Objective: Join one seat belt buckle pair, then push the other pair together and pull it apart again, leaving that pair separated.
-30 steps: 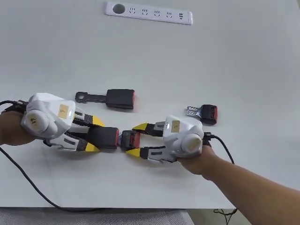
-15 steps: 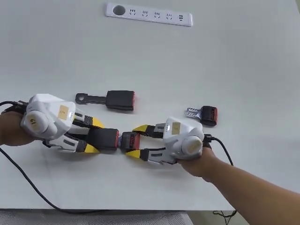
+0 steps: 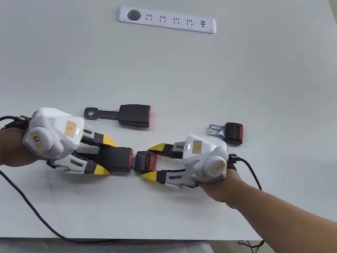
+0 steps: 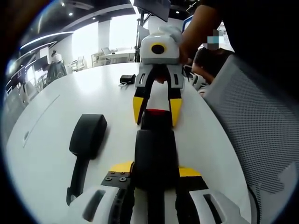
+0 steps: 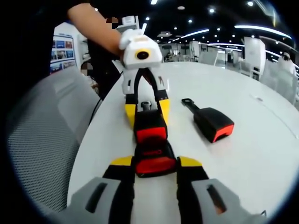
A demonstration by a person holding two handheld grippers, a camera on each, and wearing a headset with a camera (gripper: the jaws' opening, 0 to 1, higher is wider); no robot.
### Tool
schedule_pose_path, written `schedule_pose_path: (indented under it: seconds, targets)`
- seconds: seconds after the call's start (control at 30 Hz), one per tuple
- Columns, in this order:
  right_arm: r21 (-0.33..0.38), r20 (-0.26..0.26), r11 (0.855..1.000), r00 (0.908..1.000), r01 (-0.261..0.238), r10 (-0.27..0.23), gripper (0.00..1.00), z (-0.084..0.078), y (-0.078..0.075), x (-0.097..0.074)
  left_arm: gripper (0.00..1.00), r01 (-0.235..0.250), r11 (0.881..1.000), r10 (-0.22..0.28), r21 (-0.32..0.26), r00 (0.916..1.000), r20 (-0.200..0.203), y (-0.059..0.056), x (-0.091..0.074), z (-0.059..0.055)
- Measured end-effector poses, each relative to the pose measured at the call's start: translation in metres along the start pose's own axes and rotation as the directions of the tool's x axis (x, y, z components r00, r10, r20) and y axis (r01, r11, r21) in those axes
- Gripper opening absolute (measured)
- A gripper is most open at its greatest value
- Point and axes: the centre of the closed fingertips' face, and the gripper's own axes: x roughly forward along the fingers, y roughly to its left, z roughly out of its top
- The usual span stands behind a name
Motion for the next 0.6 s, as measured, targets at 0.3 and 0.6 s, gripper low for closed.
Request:
schedule_pose_path:
  seconds: [0.3, 0.6]
  targets:
    - [-0.01, -0.02, 1.0, 0.9998, 0.004, -0.004, 0.35, 0.0005, 0.0008, 0.001, 0.34, -0.009, 1.0, 0.009, 0.002, 0.9994, -0.033, -0.0003, 0.001, 0.0019]
    - [-0.036, -0.08, 0.999, 0.9959, 0.04, -0.042, 0.41, 0.0025, 0.0004, 0.003, 0.37, -0.029, 0.995, 0.02, -0.097, 0.996, -0.088, -0.0019, 0.0016, 0.0061]
